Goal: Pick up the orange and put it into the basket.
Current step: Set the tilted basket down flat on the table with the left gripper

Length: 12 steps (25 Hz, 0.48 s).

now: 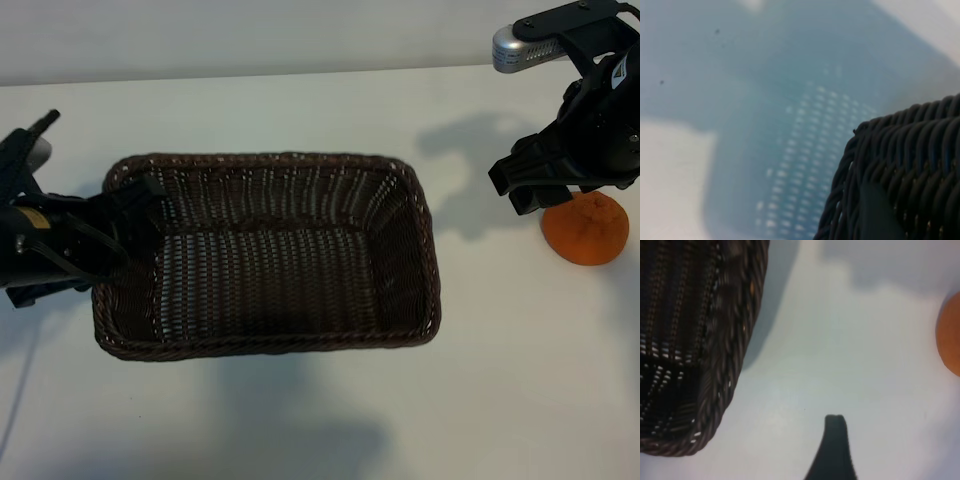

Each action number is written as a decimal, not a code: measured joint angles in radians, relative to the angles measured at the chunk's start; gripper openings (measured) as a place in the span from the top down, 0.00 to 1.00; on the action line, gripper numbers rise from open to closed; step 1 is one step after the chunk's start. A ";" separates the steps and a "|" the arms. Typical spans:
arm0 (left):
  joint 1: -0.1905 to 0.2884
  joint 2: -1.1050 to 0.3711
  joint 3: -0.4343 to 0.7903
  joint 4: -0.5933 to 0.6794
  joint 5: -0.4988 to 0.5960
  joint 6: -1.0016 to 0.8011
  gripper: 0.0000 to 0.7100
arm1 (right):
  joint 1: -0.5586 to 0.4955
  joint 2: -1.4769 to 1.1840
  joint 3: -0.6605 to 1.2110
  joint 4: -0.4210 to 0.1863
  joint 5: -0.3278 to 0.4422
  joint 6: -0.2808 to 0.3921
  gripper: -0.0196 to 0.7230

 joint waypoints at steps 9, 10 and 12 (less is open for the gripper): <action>0.028 -0.025 -0.089 -0.015 0.036 0.045 0.49 | 0.000 0.000 0.000 0.000 0.000 0.000 0.19; 0.028 -0.026 -0.093 -0.022 0.036 0.056 0.49 | 0.000 0.000 0.000 0.000 0.000 0.000 0.19; 0.028 -0.027 -0.095 -0.046 0.036 0.078 0.49 | 0.000 0.000 0.000 0.000 0.000 0.000 0.19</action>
